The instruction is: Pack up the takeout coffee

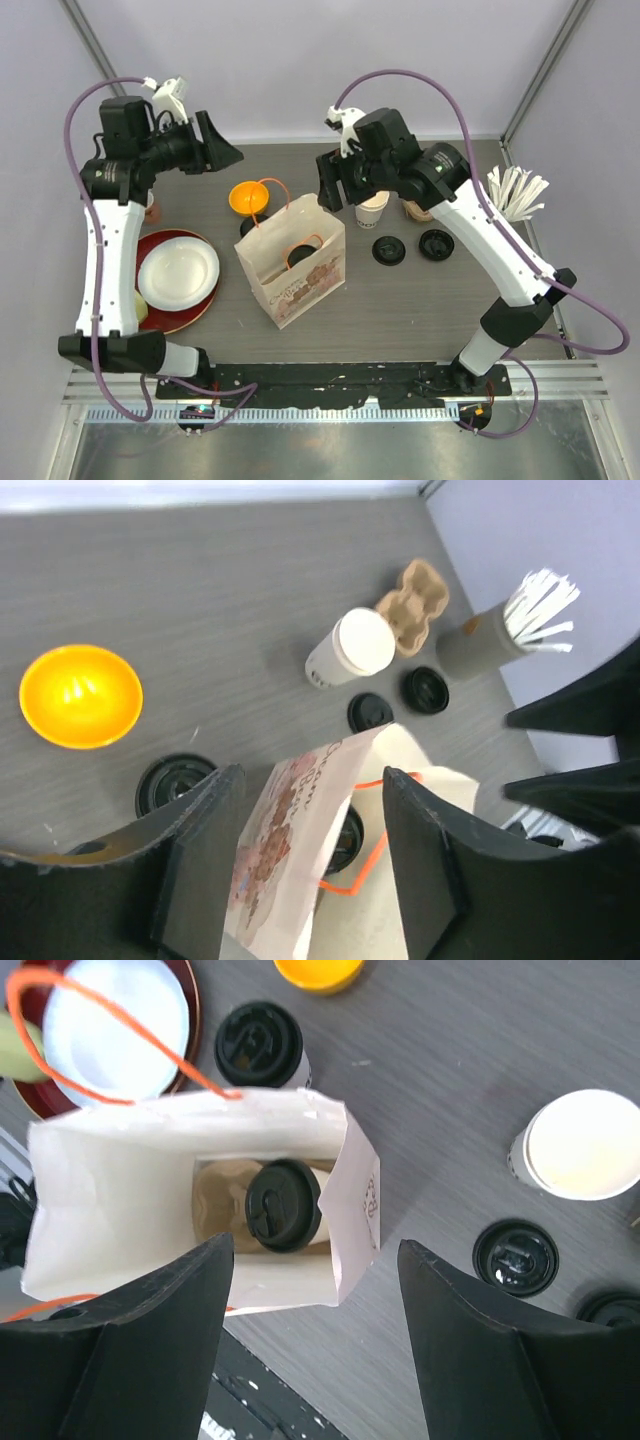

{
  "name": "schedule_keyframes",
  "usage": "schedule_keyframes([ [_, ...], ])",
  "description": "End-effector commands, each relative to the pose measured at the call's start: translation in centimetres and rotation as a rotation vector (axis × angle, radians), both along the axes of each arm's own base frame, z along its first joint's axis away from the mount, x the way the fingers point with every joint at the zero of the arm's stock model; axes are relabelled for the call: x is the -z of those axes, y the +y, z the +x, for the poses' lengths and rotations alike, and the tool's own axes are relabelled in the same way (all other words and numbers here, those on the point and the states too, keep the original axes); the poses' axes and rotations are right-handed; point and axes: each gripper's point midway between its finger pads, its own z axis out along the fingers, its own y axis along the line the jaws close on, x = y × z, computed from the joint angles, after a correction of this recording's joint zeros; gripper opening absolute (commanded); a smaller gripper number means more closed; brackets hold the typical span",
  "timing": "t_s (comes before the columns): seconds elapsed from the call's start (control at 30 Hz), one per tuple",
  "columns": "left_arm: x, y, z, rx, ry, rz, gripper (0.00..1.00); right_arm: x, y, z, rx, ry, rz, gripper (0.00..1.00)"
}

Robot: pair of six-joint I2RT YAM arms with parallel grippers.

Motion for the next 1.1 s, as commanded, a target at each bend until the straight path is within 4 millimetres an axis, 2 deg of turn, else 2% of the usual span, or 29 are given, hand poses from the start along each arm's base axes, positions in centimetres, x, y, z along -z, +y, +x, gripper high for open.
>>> schedule_keyframes([
  [0.0,4.5,0.1,0.6,-0.023,0.202,-0.021,0.56,-3.9,0.4,1.4,0.035,-0.059,0.126,0.72],
  [0.07,8.0,1.3,1.3,-0.093,0.298,0.035,0.51,-3.9,0.2,1.5,0.046,-0.045,0.130,0.71],
  [0.1,9.1,2.2,1.7,-0.128,0.311,0.082,0.50,-3.8,0.1,1.5,0.048,-0.038,0.128,0.71],
  [0.23,13.2,5.5,3.0,-0.275,0.359,0.238,0.58,-2.8,0.1,1.6,0.056,0.004,0.107,0.71],
  [0.33,16.4,5.4,2.7,-0.252,0.417,0.319,0.64,-1.9,0.0,1.6,0.059,0.033,0.086,0.71],
  [0.37,17.0,4.6,2.5,-0.222,0.423,0.334,0.65,-1.4,0.1,1.5,0.059,0.050,0.077,0.70],
  [0.43,19.1,4.3,2.6,-0.202,0.456,0.367,0.66,-0.8,0.1,1.2,0.057,0.077,0.065,0.70],
  [0.63,22.7,3.9,3.4,-0.190,0.522,0.369,0.59,-0.4,0.0,1.0,0.060,0.113,0.038,0.69],
  [0.73,24.2,3.6,3.7,-0.179,0.555,0.358,0.59,-0.2,0.0,1.0,0.058,0.119,0.027,0.69],
  [1.07,27.1,2.3,3.5,-0.131,0.637,0.312,0.60,0.1,0.0,1.1,0.055,0.131,0.013,0.69],
])
